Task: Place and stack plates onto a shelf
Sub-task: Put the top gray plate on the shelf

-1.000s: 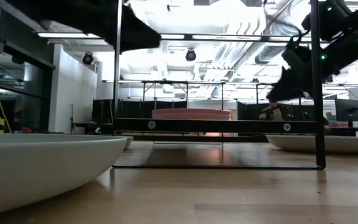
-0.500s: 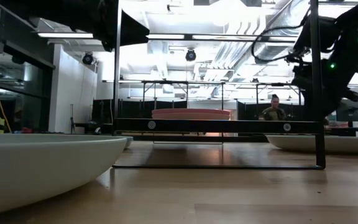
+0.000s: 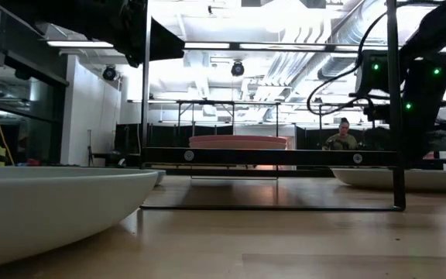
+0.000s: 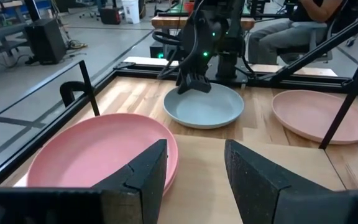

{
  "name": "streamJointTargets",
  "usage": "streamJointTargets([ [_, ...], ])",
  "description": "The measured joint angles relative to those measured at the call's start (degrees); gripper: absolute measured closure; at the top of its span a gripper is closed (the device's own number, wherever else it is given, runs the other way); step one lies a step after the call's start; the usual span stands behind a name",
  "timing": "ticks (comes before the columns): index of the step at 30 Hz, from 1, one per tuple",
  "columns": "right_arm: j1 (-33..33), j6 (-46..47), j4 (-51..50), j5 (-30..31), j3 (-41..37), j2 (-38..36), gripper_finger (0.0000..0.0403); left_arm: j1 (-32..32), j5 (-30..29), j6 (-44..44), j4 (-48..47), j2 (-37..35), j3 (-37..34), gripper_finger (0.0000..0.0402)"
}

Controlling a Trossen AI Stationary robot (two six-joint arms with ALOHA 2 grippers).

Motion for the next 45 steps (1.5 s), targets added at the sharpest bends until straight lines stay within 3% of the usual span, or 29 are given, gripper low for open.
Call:
streamJointTargets([
  [14, 0.00, -1.11, 0.92, -1.07, 0.00, 4.10, 0.0275, 0.00, 0.04, -0.04, -0.68, 0.00, -0.02, 0.0251],
  [17, 0.02, -1.29, 0.94, -0.78, 0.00, 4.06, 0.0307, 0.00, 0.04, -0.04, -0.68, 0.00, -0.01, 0.0251],
  [21, 0.02, -1.33, 1.28, 0.40, 0.01, 4.03, 0.0384, 0.00, 0.03, -0.04, -0.81, 0.00, 0.00, 0.0251],
  [27, 0.19, -3.48, 1.47, 0.50, 0.07, 3.04, 0.0398, 0.00, 0.03, -0.04, -0.84, 0.00, -0.02, 0.0251],
  [37, 3.81, -6.24, 0.06, -10.97, -0.11, -10.49, 0.0402, 0.00, 0.01, -0.08, -1.76, 0.02, -0.02, 0.0251],
  [45, 5.66, -3.77, -6.58, -13.66, -0.09, -22.14, 0.0402, 0.00, 0.01, -0.58, -1.75, 0.02, -0.02, 0.0251],
])
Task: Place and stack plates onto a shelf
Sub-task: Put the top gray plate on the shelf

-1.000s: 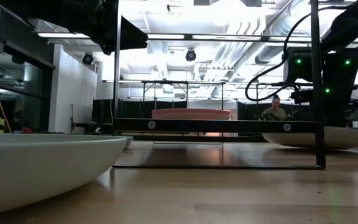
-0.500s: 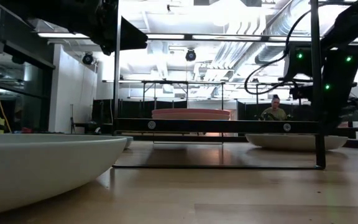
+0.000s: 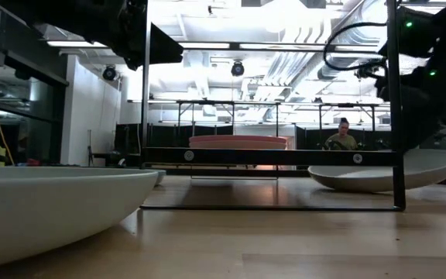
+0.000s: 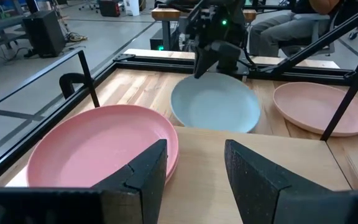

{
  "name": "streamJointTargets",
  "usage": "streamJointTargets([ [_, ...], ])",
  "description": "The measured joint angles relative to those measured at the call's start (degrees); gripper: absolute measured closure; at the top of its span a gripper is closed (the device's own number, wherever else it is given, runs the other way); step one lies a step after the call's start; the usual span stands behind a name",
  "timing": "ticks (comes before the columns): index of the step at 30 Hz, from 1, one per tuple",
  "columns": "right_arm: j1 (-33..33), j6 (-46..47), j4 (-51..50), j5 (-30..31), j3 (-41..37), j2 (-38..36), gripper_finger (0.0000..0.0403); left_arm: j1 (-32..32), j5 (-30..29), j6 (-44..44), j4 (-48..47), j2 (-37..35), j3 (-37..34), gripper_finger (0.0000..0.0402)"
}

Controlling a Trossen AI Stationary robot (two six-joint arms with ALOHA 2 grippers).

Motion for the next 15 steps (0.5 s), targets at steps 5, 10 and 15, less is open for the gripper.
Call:
streamJointTargets([
  [5, 1.32, 3.16, -3.97, 0.22, 0.00, -5.27, 0.0402, 0.00, -0.02, 0.02, 0.12, 0.00, 0.00, 0.0251],
  [10, 2.69, 4.19, -5.93, 2.62, 2.40, -9.19, 0.0403, 0.02, -0.02, 0.02, 1.06, 0.00, 0.00, 0.0251],
  [15, 2.84, 4.19, -13.30, 8.80, 10.47, -10.37, 0.0403, 0.00, -0.02, 0.04, 1.44, 0.00, 0.00, 0.0251],
])
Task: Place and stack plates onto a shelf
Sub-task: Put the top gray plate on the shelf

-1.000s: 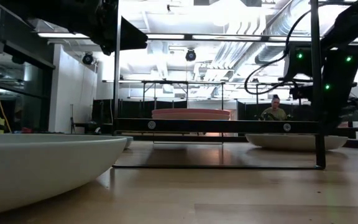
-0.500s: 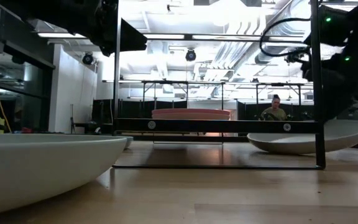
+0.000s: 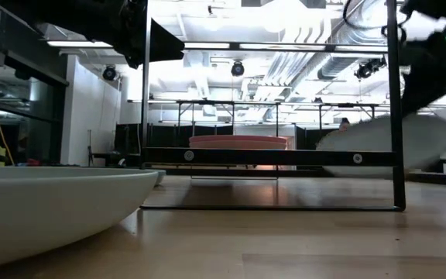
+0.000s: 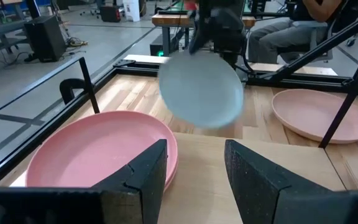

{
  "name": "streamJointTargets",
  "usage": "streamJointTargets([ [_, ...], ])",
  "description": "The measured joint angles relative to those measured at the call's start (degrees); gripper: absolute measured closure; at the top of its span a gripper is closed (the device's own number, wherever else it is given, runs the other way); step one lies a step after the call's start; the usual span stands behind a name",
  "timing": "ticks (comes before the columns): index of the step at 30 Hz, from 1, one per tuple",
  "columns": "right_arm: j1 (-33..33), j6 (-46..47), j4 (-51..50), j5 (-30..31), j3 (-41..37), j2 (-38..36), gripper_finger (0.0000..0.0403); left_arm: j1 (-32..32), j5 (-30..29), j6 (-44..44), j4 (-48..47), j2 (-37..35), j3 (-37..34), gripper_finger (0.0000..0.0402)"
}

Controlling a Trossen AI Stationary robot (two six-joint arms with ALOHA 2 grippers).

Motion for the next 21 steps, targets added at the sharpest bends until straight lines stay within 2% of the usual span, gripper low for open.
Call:
streamJointTargets([
  [6, 0.00, -2.47, -1.29, 3.25, 6.95, 0.13, 0.0403, 0.02, 0.00, -0.02, -0.02, 0.00, 0.00, 0.0251],
  [13, 0.72, -6.58, 8.32, -2.73, 7.65, 1.34, 0.0403, 0.00, -0.02, 0.02, -0.04, 0.00, 0.00, 0.0251],
  [17, 4.28, -6.63, 12.95, -3.04, 7.65, 5.80, 0.0403, 0.00, 0.00, 0.09, 0.22, 0.00, 0.00, 0.0251],
  [21, 9.47, -4.99, 16.08, -1.25, 7.63, 13.48, 0.0403, 0.00, 0.00, 0.09, 0.92, -0.06, 0.00, 0.0251],
])
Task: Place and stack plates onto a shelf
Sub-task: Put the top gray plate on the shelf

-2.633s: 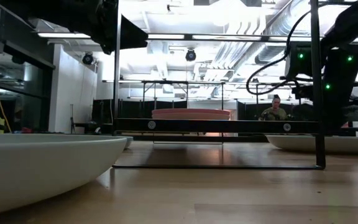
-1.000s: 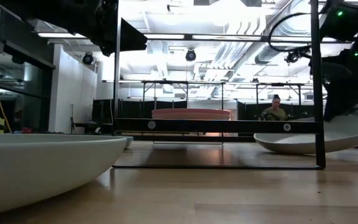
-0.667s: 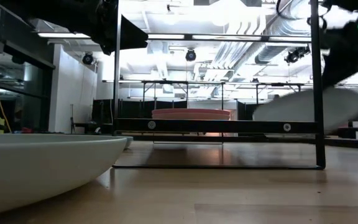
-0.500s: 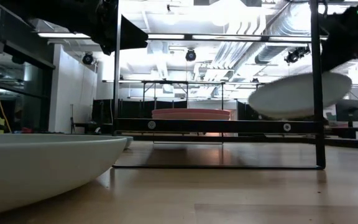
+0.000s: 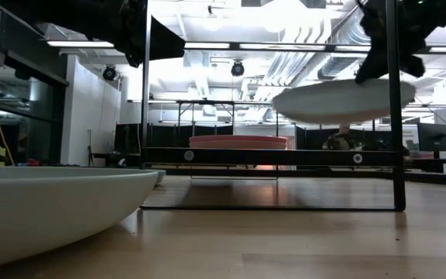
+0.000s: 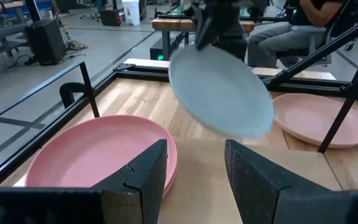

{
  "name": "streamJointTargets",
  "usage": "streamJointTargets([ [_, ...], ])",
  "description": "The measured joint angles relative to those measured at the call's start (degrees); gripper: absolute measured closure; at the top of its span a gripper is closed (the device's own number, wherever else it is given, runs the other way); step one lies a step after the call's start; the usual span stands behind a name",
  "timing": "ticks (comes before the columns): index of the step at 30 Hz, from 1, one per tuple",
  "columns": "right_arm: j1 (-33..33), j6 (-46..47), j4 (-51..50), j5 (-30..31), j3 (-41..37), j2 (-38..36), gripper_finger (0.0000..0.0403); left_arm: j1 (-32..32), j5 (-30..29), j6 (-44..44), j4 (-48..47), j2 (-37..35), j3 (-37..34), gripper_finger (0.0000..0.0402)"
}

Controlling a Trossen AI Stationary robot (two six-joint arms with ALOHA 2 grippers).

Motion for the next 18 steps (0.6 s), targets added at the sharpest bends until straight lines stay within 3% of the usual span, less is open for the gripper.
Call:
streamJointTargets([
  [8, 8.11, 1.34, 12.32, 2.72, 0.00, 15.32, 0.0403, 0.01, 0.00, 0.00, -0.03, -0.85, 0.00, 0.0251],
  [18, 9.75, 0.92, 26.65, 0.94, 0.00, 26.96, 0.0403, 0.02, 0.00, 0.00, -0.07, -0.86, 0.00, 0.0251],
])
